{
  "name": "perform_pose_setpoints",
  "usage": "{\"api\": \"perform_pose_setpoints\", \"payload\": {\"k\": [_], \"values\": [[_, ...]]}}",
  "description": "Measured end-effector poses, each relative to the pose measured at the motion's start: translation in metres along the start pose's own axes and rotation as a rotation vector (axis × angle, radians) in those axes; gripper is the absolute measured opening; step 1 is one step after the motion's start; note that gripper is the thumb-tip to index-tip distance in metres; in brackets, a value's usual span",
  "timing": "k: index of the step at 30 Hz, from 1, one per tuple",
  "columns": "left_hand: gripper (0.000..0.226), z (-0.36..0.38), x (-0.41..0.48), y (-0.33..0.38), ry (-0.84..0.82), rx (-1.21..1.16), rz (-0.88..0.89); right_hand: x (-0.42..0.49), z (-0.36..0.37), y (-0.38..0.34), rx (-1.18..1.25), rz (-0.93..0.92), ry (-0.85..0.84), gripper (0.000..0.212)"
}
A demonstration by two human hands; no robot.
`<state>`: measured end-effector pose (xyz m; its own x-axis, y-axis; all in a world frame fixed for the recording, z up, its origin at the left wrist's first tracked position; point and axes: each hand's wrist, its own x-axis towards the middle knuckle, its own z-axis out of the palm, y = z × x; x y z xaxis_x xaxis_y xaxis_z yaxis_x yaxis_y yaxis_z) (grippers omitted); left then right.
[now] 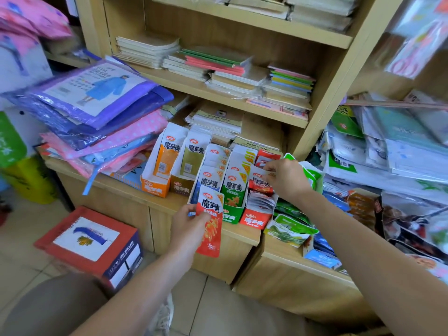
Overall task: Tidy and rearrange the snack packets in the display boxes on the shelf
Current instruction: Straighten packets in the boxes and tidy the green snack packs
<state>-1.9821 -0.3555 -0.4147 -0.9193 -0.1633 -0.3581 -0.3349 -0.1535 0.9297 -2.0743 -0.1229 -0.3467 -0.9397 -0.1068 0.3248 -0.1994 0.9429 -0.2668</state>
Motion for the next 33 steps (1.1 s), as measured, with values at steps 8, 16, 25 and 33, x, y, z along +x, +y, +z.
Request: {"api": "perform_pose_setpoints", "payload": {"k": [8,16,25,33], "values": [[0.018,0.006,-0.001,0.007,-0.033,-0.066,0.025,0.013,-0.017,0.004,-0.098,-0.018,-0.085,0.017],[0.014,0.013,0.004,0.011,-0.048,-0.073,0.078,0.011,-0.010,0.017,-0.090,-0.128,-0.056,0.018],[0.014,0.028,0.002,0.016,-0.084,-0.095,0.106,0.003,-0.009,0.039,-0.162,-0.255,-0.151,0.046],[0.012,0.045,0.008,0.028,-0.154,-0.071,0.217,-0.020,-0.007,0.070,-0.193,-0.075,-0.033,0.016]]}}
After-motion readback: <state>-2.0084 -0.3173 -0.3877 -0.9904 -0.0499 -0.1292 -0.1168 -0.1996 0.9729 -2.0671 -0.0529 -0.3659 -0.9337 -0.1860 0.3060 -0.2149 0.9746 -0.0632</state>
